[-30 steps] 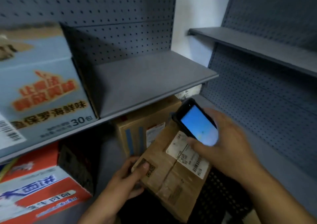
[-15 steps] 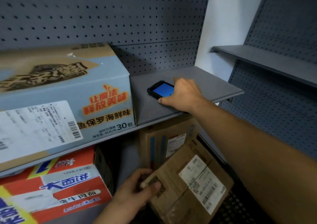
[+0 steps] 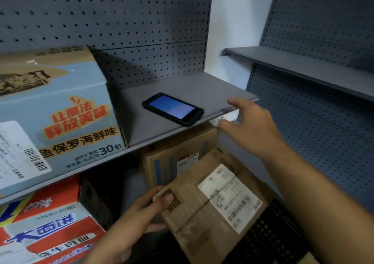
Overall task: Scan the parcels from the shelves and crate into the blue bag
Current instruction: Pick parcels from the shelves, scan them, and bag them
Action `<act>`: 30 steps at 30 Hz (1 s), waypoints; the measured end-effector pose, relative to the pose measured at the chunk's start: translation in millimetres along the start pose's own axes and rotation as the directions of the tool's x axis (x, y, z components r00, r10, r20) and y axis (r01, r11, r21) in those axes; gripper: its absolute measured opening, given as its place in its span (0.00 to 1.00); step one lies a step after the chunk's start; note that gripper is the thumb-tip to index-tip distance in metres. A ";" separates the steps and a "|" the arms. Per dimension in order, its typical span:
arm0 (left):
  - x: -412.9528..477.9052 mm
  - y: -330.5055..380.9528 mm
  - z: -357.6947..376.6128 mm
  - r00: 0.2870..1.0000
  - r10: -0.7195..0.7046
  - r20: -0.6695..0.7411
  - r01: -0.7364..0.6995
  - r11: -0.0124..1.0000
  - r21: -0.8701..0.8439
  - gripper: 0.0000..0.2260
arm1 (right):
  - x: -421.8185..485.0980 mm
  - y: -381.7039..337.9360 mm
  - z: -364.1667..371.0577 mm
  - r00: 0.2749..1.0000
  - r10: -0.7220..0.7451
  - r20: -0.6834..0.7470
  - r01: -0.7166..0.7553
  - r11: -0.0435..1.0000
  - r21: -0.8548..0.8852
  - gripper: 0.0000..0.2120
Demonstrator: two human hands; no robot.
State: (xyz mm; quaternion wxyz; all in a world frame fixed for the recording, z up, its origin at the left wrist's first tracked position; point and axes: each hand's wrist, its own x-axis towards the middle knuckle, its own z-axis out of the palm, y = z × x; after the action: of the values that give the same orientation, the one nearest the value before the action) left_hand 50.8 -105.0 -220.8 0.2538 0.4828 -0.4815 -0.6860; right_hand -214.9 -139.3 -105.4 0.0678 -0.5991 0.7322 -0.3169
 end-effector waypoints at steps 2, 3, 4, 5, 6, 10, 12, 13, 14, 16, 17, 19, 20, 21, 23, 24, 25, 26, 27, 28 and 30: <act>8.0 2.5 5.3 1.000 -0.024 0.006 0.024 0.998 -0.053 0.21 | -32.4 41.6 -18.1 0.992 0.119 0.040 -0.121 0.992 0.041 0.27; 12.8 2.8 8.5 0.999 -0.040 0.011 0.041 0.995 -0.091 0.22 | -48.7 60.0 -23.2 0.981 0.173 0.090 -0.181 0.979 0.092 0.27; 17.0 3.3 12.7 0.998 -0.056 0.014 0.057 0.990 -0.126 0.22 | -64.3 75.3 -25.8 0.968 0.210 0.139 -0.231 0.960 0.157 0.27; 21.5 3.8 17.8 0.998 -0.063 0.021 0.066 0.986 -0.151 0.22 | -79.3 88.6 -26.9 0.955 0.239 0.175 -0.273 0.938 0.212 0.27; 24.3 5.3 23.9 0.998 -0.062 0.024 0.065 0.984 -0.164 0.22 | -93.3 97.6 -27.8 0.945 0.259 0.198 -0.306 0.916 0.260 0.26; 35.4 7.4 55.9 0.998 0.011 0.062 -0.001 0.986 -0.165 0.17 | -134.2 117.2 -25.2 0.915 0.334 0.227 -0.399 0.832 0.387 0.14; 36.4 9.4 75.7 0.995 0.080 0.065 -0.068 0.983 -0.168 0.14 | -146.2 120.8 -26.5 0.918 0.365 0.158 -0.397 0.817 0.419 0.10; 38.1 8.6 85.2 0.992 0.122 0.037 -0.113 0.977 -0.183 0.14 | -150.5 122.1 -29.0 0.916 0.386 0.112 -0.394 0.808 0.437 0.10; 39.3 7.8 94.2 0.986 0.168 -0.014 -0.167 0.964 -0.207 0.16 | -154.2 121.4 -32.8 0.909 0.410 0.082 -0.399 0.792 0.462 0.10; 38.6 8.5 110.8 0.960 0.232 -0.159 -0.267 0.930 -0.253 0.23 | -159.4 118.5 -44.3 0.887 0.459 0.055 -0.416 0.741 0.528 0.10; 36.7 9.5 117.8 0.938 0.266 -0.224 -0.319 0.913 -0.255 0.24 | -161.8 116.5 -51.7 0.875 0.482 0.045 -0.423 0.715 0.556 0.11; 28.9 18.9 135.2 0.899 0.349 -0.263 -0.408 0.887 -0.217 0.16 | -165.6 111.5 -70.0 0.861 0.508 0.018 -0.418 0.688 0.593 0.14; 21.6 28.5 144.6 0.891 0.389 -0.234 -0.433 0.883 -0.181 0.12 | -166.5 107.3 -82.0 0.860 0.511 0.000 -0.407 0.684 0.606 0.16; 12.1 41.8 153.5 0.884 0.431 -0.182 -0.457 0.879 -0.137 0.12 | -165.9 101.8 -96.3 0.856 0.517 -0.017 -0.398 0.679 0.617 0.17; -9.4 75.7 164.8 0.863 0.501 -0.071 -0.505 0.861 -0.056 0.16 | -163.1 87.7 -129.5 0.844 0.535 -0.035 -0.394 0.664 0.636 0.19; -21.2 96.1 169.2 0.845 0.534 -0.021 -0.534 0.845 -0.017 0.17 | -161.2 78.2 -148.1 0.841 0.540 -0.042 -0.387 0.654 0.650 0.19; -32.9 117.0 173.2 0.824 0.565 0.030 -0.566 0.824 0.026 0.20 | -159.0 67.6 -167.4 0.837 0.544 -0.053 -0.377 0.645 0.664 0.18; -44.3 137.8 176.8 0.803 0.590 0.080 -0.595 0.800 0.072 0.22 | -156.4 56.6 -186.8 0.834 0.547 -0.065 -0.370 0.644 0.670 0.18; -55.1 158.3 180.2 0.790 0.603 0.113 -0.613 0.780 0.123 0.24 | -153.3 45.4 -206.4 0.833 0.547 -0.080 -0.365 0.653 0.664 0.18; -66.7 179.9 183.3 0.789 0.601 0.125 -0.614 0.772 0.161 0.25 | -149.8 33.3 -226.1 0.831 0.550 -0.089 -0.366 0.659 0.657 0.18; -91.1 221.0 186.7 0.800 0.586 0.132 -0.600 0.772 0.211 0.26 | -143.6 7.1 -265.0 0.826 0.556 -0.092 -0.367 0.655 0.660 0.17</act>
State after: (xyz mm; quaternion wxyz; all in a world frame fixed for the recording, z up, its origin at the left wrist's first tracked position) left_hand -107.4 -43.4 30.5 0.3822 0.3132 -0.6961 -0.5209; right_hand -308.6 94.9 59.8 0.2318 -0.2820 0.7180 -0.5927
